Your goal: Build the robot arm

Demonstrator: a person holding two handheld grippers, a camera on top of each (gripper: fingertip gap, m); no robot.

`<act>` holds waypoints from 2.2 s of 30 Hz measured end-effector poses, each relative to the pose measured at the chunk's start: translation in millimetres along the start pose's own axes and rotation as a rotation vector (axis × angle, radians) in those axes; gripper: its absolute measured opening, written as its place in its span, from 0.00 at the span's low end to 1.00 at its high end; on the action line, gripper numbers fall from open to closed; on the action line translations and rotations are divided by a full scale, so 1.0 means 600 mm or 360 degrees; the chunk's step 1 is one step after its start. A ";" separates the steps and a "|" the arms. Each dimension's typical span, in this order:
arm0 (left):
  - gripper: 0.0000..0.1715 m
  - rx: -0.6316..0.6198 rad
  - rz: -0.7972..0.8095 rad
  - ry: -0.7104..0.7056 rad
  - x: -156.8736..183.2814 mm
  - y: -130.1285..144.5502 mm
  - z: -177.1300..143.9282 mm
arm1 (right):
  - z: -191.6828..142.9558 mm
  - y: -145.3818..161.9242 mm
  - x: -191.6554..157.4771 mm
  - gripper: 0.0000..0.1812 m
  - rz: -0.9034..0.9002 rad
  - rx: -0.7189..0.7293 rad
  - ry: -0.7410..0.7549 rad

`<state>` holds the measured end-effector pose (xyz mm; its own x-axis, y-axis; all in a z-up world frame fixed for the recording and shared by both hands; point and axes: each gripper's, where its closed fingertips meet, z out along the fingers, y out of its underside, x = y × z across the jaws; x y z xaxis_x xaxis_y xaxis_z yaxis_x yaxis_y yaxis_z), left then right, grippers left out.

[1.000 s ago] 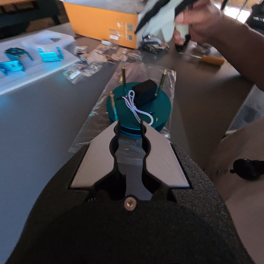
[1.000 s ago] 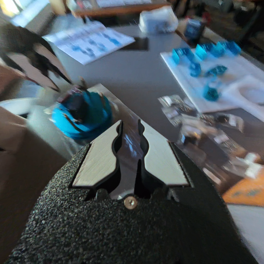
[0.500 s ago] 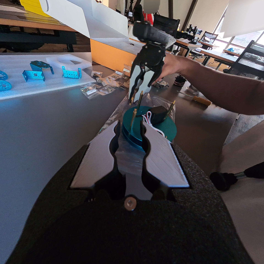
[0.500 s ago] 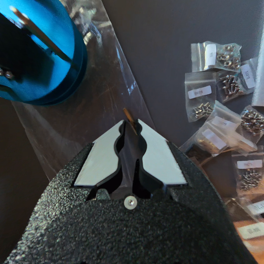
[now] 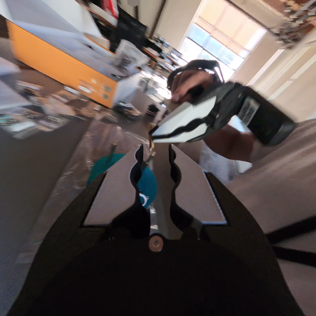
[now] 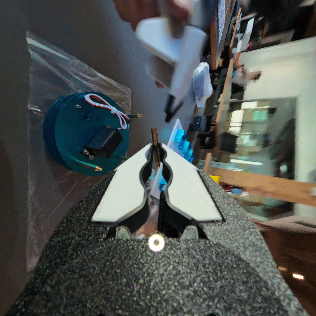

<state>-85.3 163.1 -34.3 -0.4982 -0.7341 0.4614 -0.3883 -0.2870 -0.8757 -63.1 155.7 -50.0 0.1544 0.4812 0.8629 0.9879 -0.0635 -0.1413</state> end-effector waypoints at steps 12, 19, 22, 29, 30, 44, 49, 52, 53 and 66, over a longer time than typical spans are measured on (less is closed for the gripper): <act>0.03 -0.0624 0.0234 0.0200 0.033 0.099 0.012 | -0.008 -0.071 -0.048 0.02 -0.0789 -0.0113 0.0164; 0.03 -0.0373 0.0345 0.0146 0.019 0.089 0.016 | -0.024 -0.055 -0.024 0.14 0.0200 -0.0019 0.0231; 0.03 0.0004 0.0260 0.0259 0.032 0.066 0.000 | -0.026 -0.048 -0.036 0.22 0.1304 0.0228 0.0028; 0.03 0.0090 0.0379 0.0166 0.039 0.101 -0.004 | -0.035 -0.105 -0.026 0.19 0.2494 0.1101 -0.0281; 0.03 0.0091 0.0415 0.0142 0.043 0.100 -0.004 | -0.028 -0.104 -0.033 0.18 0.2495 0.1076 -0.0279; 0.07 -0.0214 0.0760 -0.0285 -0.004 0.146 0.013 | 0.038 -0.068 -0.101 0.02 0.2109 0.0308 0.0021; 0.13 -0.0047 0.0740 -0.0141 0.009 0.125 -0.006 | 0.028 -0.065 -0.099 0.02 0.2078 0.0402 0.0131; 0.14 0.0089 0.0677 -0.0088 0.006 0.103 -0.027 | 0.023 -0.068 -0.096 0.02 0.2077 0.0443 0.0124; 0.16 0.0095 0.0656 -0.0062 0.007 0.101 -0.029 | 0.028 -0.069 -0.102 0.02 0.2068 0.0417 0.0090; 0.32 -0.0093 0.1011 -0.0147 -0.005 0.128 -0.014 | 0.039 -0.071 -0.113 0.02 0.1996 0.0317 0.0061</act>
<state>-120.0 148.4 -101.8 -0.5772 -0.8005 -0.1611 -0.0822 0.2533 -0.9639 -116.0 146.2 -114.0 0.9822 0.1606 0.0976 0.1456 -0.3215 -0.9357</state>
